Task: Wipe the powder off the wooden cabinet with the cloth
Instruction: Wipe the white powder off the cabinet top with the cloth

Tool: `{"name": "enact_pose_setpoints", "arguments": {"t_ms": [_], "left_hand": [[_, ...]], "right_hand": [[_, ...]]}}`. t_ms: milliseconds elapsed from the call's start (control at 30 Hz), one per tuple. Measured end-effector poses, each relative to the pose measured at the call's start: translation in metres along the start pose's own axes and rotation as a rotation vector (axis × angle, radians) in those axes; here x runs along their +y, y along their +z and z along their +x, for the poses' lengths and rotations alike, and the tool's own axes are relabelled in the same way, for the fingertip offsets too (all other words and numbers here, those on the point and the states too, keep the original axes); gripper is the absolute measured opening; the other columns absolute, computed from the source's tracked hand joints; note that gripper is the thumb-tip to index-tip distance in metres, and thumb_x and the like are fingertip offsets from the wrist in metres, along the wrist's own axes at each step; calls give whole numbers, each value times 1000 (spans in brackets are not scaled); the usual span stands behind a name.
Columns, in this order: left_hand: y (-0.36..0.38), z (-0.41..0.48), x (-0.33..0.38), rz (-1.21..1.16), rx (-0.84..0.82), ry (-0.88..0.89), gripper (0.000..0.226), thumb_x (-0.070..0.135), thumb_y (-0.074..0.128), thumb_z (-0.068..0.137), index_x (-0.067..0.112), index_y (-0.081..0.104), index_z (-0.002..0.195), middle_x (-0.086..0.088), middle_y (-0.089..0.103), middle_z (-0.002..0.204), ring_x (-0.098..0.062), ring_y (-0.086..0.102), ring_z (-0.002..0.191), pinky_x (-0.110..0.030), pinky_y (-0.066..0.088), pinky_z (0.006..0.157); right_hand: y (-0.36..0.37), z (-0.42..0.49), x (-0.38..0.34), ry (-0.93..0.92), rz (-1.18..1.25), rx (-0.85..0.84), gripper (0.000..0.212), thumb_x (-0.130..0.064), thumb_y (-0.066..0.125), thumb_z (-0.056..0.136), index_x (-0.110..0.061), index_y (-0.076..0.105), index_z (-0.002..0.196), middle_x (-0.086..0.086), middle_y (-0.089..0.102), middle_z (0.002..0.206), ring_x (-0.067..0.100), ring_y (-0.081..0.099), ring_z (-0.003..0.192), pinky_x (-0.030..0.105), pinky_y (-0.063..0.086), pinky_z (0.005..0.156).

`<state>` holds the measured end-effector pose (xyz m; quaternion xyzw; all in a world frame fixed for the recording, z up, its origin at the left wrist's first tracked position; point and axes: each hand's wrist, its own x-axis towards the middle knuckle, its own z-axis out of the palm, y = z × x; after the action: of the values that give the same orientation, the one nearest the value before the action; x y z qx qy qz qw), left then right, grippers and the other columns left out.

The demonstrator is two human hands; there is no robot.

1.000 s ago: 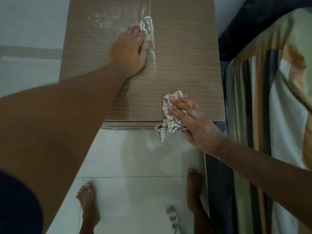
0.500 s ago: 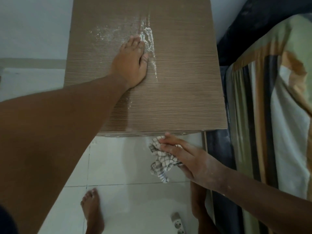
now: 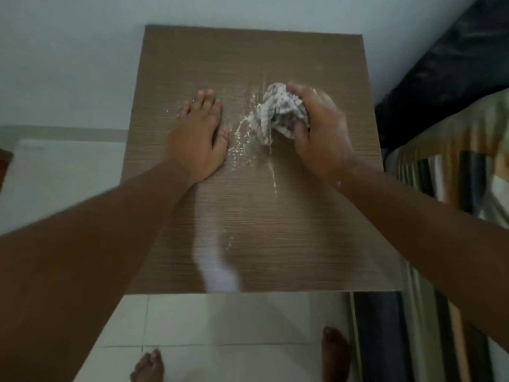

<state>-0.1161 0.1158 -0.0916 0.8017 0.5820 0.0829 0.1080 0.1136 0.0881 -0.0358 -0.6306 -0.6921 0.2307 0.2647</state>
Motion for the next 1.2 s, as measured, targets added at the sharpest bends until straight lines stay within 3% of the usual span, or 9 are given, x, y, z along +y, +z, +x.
{"name": "enact_pose_setpoints", "arguments": {"t_ms": [67, 100, 200, 300, 500, 667, 933, 1067, 1200], "left_hand": [[0, 1, -1, 9, 6, 4, 60, 35, 27, 104, 4, 24, 155, -16, 18, 164, -28, 11, 154, -45, 10, 126], [0, 2, -3, 10, 5, 5, 61, 36, 26, 103, 3, 24, 155, -16, 19, 164, -27, 11, 154, -45, 11, 126], [4, 4, -6, 24, -2, 1, 61, 36, 24, 103, 4, 23, 156, -14, 17, 165, -26, 9, 155, -43, 10, 127], [5, 5, -6, 51, -18, -7, 60, 34, 25, 104, 5, 19, 157, -13, 12, 166, -23, 5, 155, -41, 8, 127], [6, 4, -7, 47, 1, 7, 61, 32, 26, 102, 2, 23, 155, -14, 16, 165, -24, 8, 155, -41, 11, 127], [6, 4, -6, 59, 3, 13, 66, 35, 19, 97, 2, 25, 155, -15, 18, 165, -25, 10, 155, -43, 14, 126], [6, 3, -5, 58, 29, 18, 61, 29, 31, 99, 1, 29, 153, -17, 25, 162, -27, 17, 153, -44, 16, 126], [3, 3, -2, 50, 21, 5, 62, 28, 30, 97, 0, 29, 153, -18, 24, 162, -28, 17, 153, -44, 16, 126], [3, 1, -3, 31, 37, 6, 58, 23, 31, 97, 0, 36, 150, -17, 24, 163, -28, 17, 153, -44, 15, 126]], "right_hand": [[2, 43, 2, 62, -31, 33, 49, -7, 53, 101, -16, 46, 148, 8, 52, 140, 9, 44, 120, -1, 34, 95], [3, 65, 6, 90, -50, 56, 49, -8, 51, 102, -16, 44, 149, 8, 49, 143, 10, 42, 123, -4, 26, 95], [11, 125, 31, 192, -147, 87, 49, -16, 47, 104, -13, 36, 153, 15, 37, 154, 25, 36, 143, 19, 26, 112], [27, 159, 50, 404, -327, 28, 65, -40, 33, 106, -7, 16, 159, 28, 5, 166, 45, 2, 154, 52, 8, 125], [50, 185, 32, 455, -387, 32, 64, -42, 28, 107, -8, 13, 160, 34, -6, 163, 49, -6, 153, 54, 0, 125], [59, 177, 23, 326, -390, -43, 64, -38, 32, 106, -9, 12, 160, 34, -4, 164, 49, -5, 153, 55, 1, 126], [56, 135, 16, -26, -335, -180, 58, -39, 43, 106, -28, 25, 159, 9, 7, 170, 30, 3, 157, 43, 4, 125], [49, 104, 19, -129, -333, -252, 57, -35, 47, 104, -32, 28, 157, 5, 8, 170, 27, 5, 157, 47, 12, 127], [45, 67, 15, -173, -334, -299, 58, -30, 50, 104, -31, 29, 157, 4, 7, 170, 26, 4, 158, 43, 10, 123]]}}
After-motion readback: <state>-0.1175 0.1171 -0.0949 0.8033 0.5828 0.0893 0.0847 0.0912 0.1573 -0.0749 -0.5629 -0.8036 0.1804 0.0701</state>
